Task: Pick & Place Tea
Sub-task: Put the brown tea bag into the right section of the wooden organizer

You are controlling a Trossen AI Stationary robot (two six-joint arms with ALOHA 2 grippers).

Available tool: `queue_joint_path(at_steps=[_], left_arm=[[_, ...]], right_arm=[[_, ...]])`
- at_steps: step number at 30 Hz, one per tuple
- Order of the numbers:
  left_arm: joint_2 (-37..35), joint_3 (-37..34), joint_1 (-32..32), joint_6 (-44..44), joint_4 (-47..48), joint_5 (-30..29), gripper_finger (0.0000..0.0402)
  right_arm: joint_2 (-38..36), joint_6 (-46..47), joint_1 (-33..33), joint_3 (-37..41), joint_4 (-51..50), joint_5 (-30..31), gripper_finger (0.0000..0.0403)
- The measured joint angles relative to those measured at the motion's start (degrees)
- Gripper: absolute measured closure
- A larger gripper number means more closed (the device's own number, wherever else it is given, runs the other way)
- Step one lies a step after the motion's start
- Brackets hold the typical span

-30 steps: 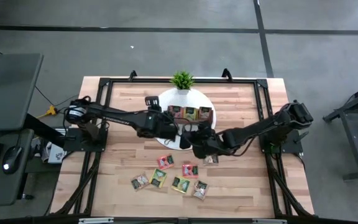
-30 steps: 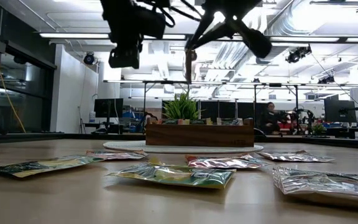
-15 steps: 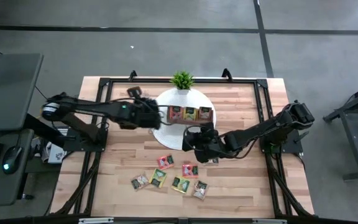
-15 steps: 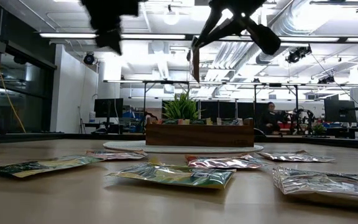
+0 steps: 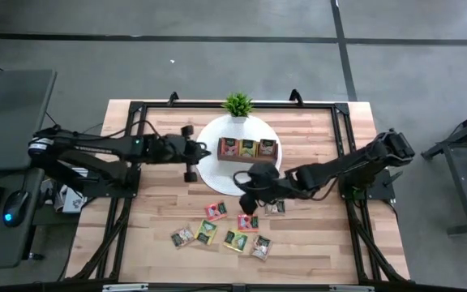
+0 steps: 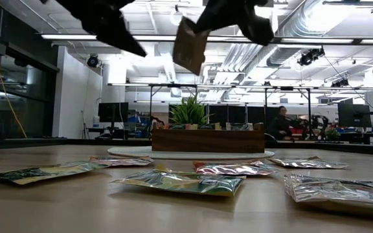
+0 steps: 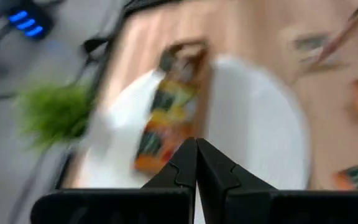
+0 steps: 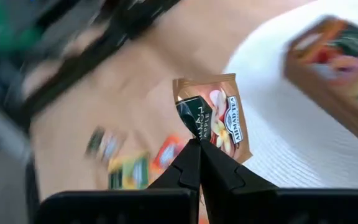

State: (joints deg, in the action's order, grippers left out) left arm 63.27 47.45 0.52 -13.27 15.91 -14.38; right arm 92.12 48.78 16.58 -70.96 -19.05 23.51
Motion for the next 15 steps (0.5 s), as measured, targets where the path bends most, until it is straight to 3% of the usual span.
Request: queue_joint_path(at_steps=[3, 7, 10, 15], left_arm=[[2.0, -0.1, 3.3, -2.5, -4.1, 12.7, 0.0402], [3.8, -0.1, 6.4, -3.0, -8.3, 25.1, 0.0402], [5.7, 0.0, 7.2, -3.0, -10.1, 31.2, 0.0402], [8.2, 0.0, 7.0, -2.5, -11.9, 36.1, 0.0394]], right_arm=[[-0.8, -5.6, -2.1, 0.0, -0.4, -8.3, 0.0403], [-1.0, -8.8, -5.0, 0.0, -1.9, -15.1, 0.0403], [-1.0, -10.1, -6.8, 0.0, -2.1, -18.6, 0.0403], [-1.3, -13.0, -8.2, 0.0, -2.8, -17.8, 0.0403]])
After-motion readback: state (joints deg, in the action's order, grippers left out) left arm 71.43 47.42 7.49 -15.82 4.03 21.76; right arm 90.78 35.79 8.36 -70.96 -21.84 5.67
